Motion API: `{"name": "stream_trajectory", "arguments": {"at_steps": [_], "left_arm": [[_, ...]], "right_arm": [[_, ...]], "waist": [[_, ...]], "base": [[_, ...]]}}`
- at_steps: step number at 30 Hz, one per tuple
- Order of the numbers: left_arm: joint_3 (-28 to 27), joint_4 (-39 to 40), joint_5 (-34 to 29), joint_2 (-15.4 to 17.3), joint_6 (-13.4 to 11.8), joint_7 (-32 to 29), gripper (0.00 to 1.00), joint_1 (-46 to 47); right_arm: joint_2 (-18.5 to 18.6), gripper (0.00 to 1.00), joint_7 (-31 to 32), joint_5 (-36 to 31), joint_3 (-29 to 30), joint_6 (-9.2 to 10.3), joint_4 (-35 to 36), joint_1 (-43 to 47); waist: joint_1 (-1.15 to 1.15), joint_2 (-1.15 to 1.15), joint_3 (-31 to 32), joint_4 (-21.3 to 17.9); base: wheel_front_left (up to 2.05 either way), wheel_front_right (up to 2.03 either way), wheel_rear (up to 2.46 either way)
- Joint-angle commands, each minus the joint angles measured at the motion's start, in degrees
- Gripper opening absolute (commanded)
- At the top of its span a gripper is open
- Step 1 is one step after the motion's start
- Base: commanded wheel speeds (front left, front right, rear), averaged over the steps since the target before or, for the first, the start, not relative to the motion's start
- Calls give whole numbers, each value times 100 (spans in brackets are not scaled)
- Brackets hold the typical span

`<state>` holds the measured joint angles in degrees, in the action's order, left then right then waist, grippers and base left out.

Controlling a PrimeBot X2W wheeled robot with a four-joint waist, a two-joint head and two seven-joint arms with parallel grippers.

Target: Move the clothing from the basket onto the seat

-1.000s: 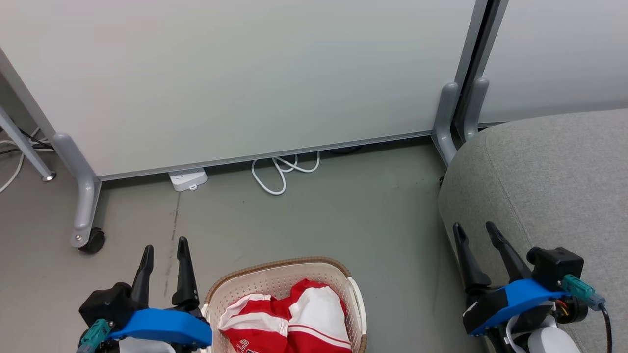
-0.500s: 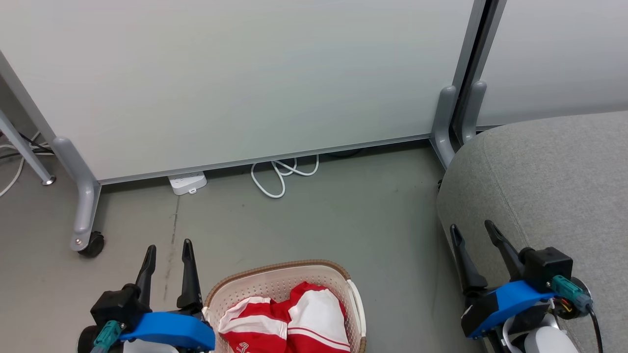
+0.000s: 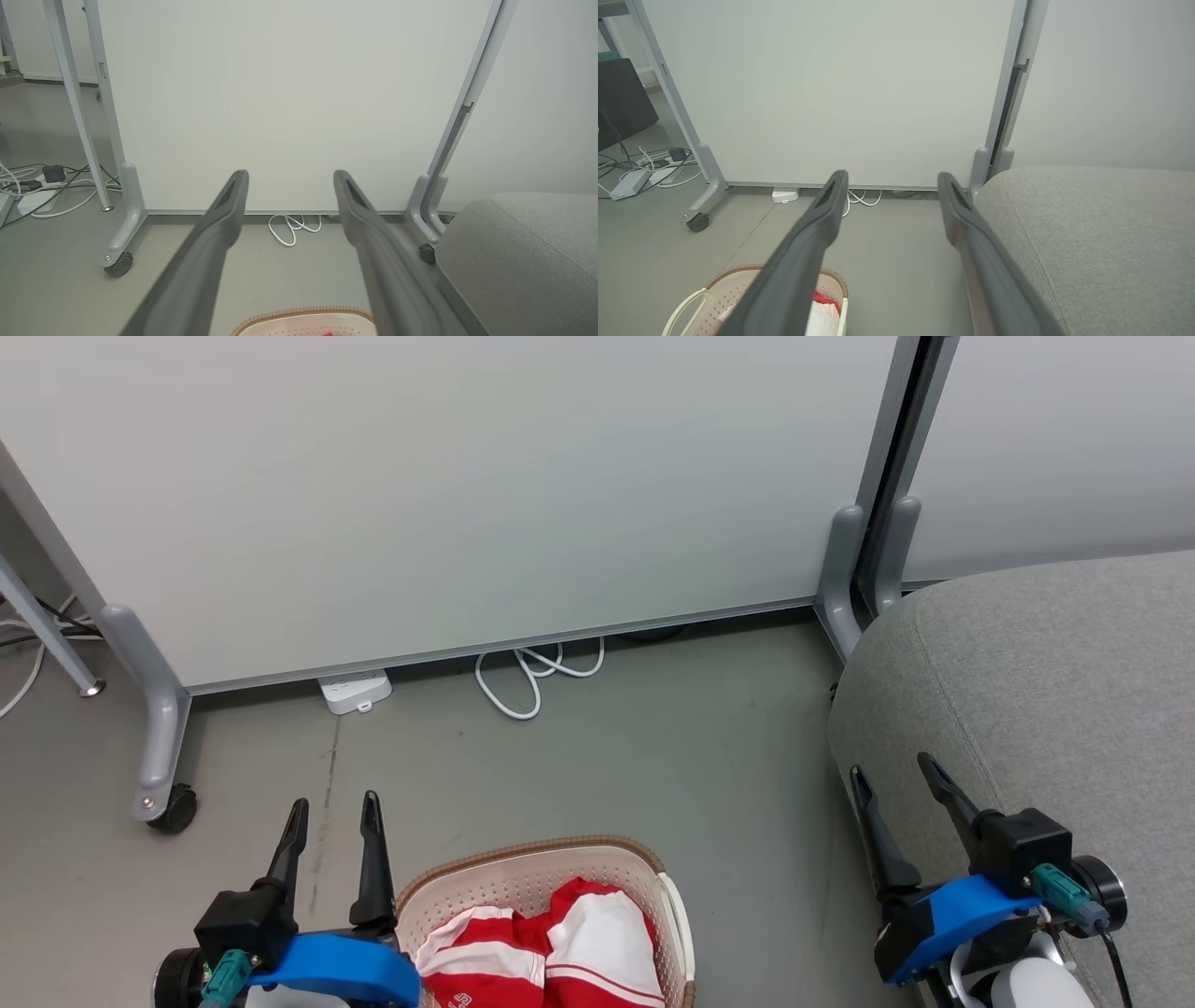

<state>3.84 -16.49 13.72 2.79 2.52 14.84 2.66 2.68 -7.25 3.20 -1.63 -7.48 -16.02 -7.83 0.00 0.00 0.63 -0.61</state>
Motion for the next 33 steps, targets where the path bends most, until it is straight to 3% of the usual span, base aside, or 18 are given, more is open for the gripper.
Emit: {"name": "stream_trajectory", "arguments": {"at_steps": [1,18,33], "left_arm": [[14,5,-95,18,-37,47,100,-13],[83,-90,-28,15,-80,43,100,-65],[379,-1343,-241,440,253,-189,100,1188]], "right_arm": [[38,100,-51,-104,-18,-3,-2,-16],[37,100,-39,-4,-106,-3,27,-135],[31,100,-164,-51,-473,-3,520,-1287]], "waist": [[0,0,1,-3],[0,0,-132,-122],[0,0,-2323,-852]], "base": [[0,0,0],[0,0,0],[0,0,0]]}}
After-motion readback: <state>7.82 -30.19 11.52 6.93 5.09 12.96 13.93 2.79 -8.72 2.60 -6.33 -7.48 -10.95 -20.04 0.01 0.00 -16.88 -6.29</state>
